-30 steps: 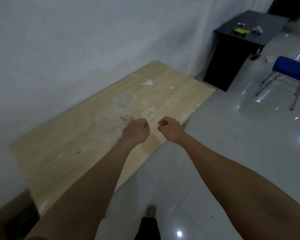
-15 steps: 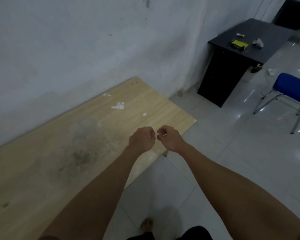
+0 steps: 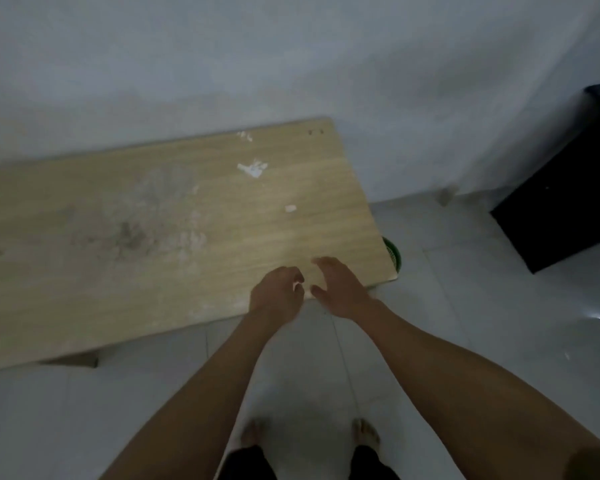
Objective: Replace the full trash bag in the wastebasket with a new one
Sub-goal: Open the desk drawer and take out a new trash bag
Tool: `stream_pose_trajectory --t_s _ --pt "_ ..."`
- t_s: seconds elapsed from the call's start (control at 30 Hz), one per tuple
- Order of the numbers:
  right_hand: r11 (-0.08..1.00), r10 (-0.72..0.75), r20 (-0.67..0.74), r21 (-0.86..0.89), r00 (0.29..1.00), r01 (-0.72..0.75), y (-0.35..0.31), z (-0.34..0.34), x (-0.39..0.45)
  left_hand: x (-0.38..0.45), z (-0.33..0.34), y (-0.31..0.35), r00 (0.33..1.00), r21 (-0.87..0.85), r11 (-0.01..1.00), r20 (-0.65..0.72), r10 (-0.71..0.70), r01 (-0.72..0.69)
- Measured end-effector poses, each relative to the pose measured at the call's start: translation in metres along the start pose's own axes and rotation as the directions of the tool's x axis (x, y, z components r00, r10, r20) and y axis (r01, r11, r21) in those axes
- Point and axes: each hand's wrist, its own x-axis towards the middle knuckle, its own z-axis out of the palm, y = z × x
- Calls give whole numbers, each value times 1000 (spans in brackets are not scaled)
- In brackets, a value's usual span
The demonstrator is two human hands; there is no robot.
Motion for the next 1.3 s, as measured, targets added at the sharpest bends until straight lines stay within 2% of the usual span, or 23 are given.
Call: stream_pose_trajectory --t_s 0.13,0.27,0.43,0.57,0.67,0.9,1.1,1.17,1.3 --pt "965 -83 64 -245 994 97 21 17 12 -10 33 3 994 25 999 -99 -35 38" --pt "937 -81 28 -340 996 86 35 36 21 -15 59 -10 980 21 1000 -197 18 -14" --pt "920 -143 -190 -388 971 59 44 65 30 -24 106 -32 925 33 995 -365 104 -99" --pt "914 -233 -385 -401 893 66 53 83 29 -16 160 -54 917 79 992 -381 120 -97" --pt "898 -294 -468 -434 833 73 57 90 30 0 203 -77 880 -34 993 -467 85 -113" --pt "881 -364 -543 -465 757 90 65 103 39 74 255 -109 730 -120 975 -681 56 -187" --pt "840 -449 -601 -537 661 82 70 107 40 100 267 -114 506 -160 920 -861 46 -357" --pt "827 -473 -597 -555 648 92 70 107 39 102 265 -109 446 -151 899 -893 55 -412" --pt "828 -465 -587 -553 663 91 70 106 39 101 257 -95 394 -168 884 -919 19 -436"
